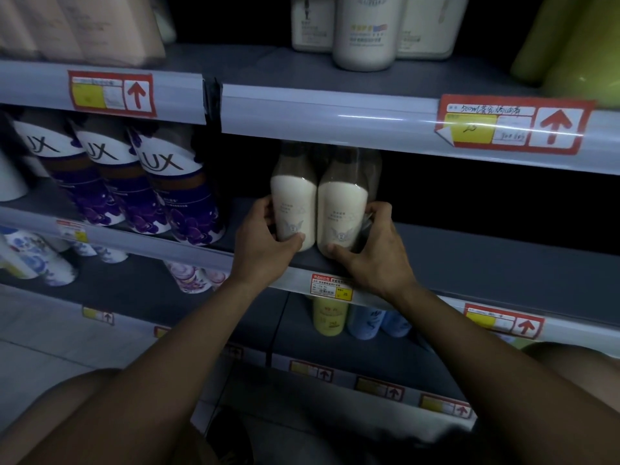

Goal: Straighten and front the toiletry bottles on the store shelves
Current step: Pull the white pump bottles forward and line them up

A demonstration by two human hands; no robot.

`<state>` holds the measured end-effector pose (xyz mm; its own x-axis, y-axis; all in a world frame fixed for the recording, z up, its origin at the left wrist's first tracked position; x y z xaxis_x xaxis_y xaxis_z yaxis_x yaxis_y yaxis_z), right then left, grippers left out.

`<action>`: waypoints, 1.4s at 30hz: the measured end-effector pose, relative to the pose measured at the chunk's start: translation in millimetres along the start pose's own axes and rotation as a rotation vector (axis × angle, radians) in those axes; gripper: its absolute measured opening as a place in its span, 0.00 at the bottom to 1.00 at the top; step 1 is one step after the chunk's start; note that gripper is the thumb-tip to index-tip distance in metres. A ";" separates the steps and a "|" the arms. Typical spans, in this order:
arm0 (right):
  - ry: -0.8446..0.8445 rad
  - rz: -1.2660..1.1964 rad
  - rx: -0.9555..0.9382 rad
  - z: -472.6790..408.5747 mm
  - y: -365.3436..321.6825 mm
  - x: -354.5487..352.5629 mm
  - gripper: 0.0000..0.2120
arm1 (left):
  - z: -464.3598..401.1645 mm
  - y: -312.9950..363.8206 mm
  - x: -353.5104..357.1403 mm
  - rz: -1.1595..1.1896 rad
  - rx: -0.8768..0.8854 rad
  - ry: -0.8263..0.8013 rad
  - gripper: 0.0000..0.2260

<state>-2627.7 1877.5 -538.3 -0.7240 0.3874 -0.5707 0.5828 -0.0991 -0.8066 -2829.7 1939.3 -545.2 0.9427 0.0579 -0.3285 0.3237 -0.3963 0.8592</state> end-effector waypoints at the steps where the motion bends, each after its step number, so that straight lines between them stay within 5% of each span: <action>1: -0.007 0.000 0.004 -0.2 0.2 0.1 0.34 | 0.0 0.5 -0.2 -0.006 0.001 -0.001 0.33; 15: 0.029 0.150 -0.047 4.7 -0.7 -16.5 0.36 | 17.3 7.5 -17.5 -0.225 0.071 0.055 0.33; 24: 0.105 0.128 -0.154 33.3 0.4 -66.3 0.21 | 34.5 59.5 -21.7 -0.129 0.153 0.077 0.15; 34: 0.273 -0.034 -0.384 84.9 -41.9 -147.6 0.09 | 50.6 170.2 -21.2 0.001 0.438 0.202 0.04; 42: 0.602 -0.138 -0.504 100.5 -95.0 -212.7 0.07 | 20.8 241.8 -20.3 -0.011 0.584 0.230 0.07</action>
<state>-2566.2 1712.4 -355.7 -0.5620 0.8088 -0.1732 0.7032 0.3569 -0.6149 -2772.2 1823.2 -339.0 0.9539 0.2346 -0.1874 0.2972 -0.8259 0.4792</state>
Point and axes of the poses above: each hand's wrist, its own z-axis away from the middle knuckle, its own x-axis out of the palm, y = z × x, the point moved 3 cm from there along -z, towards the middle knuckle, and after that the axes turned 9 degrees about x, right-handed, at the moved point
